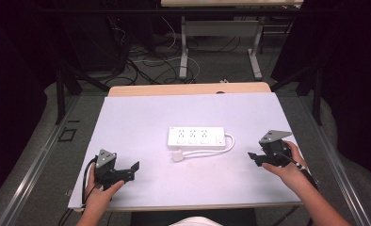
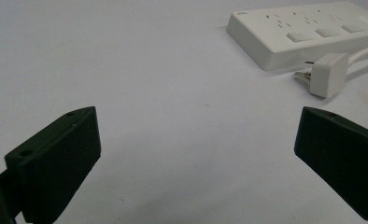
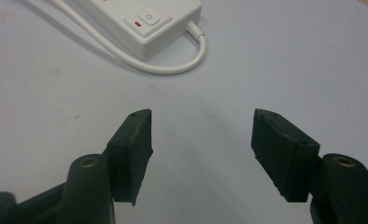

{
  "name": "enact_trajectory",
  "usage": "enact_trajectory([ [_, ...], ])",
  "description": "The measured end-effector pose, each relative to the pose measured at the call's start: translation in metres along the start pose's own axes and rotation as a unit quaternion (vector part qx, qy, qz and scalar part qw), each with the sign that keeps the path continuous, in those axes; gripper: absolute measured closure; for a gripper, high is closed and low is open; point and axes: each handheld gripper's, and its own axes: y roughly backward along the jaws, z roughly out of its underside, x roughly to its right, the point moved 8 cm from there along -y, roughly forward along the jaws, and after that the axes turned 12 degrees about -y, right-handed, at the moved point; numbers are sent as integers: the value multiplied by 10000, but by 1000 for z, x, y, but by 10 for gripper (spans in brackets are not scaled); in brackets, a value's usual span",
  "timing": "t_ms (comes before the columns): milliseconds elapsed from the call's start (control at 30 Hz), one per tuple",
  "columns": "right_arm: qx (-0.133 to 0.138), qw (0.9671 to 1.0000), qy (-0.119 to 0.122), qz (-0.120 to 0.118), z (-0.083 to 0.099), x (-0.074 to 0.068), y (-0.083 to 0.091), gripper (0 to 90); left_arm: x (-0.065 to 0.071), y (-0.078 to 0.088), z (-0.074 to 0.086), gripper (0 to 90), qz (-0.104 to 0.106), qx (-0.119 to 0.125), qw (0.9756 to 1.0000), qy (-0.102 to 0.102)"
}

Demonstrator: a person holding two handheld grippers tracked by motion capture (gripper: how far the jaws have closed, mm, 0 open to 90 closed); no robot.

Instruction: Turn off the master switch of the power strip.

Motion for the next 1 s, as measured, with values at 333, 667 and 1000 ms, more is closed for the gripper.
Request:
enact_trajectory([
  [333, -143, 9994, 304, 42, -8, -3, 0, 377, 0, 0, 0, 5, 0, -3, 10000, -4],
  [667, -249, 9982, 545, -5, -19, -10, -1, 372, 0, 0, 0, 6, 5, -10, 10000, -12],
  [1000, -395, 9962, 763, -107, -32, -16, -4, 364, 0, -1, 1, 6, 10, -17, 10000, -7],
])
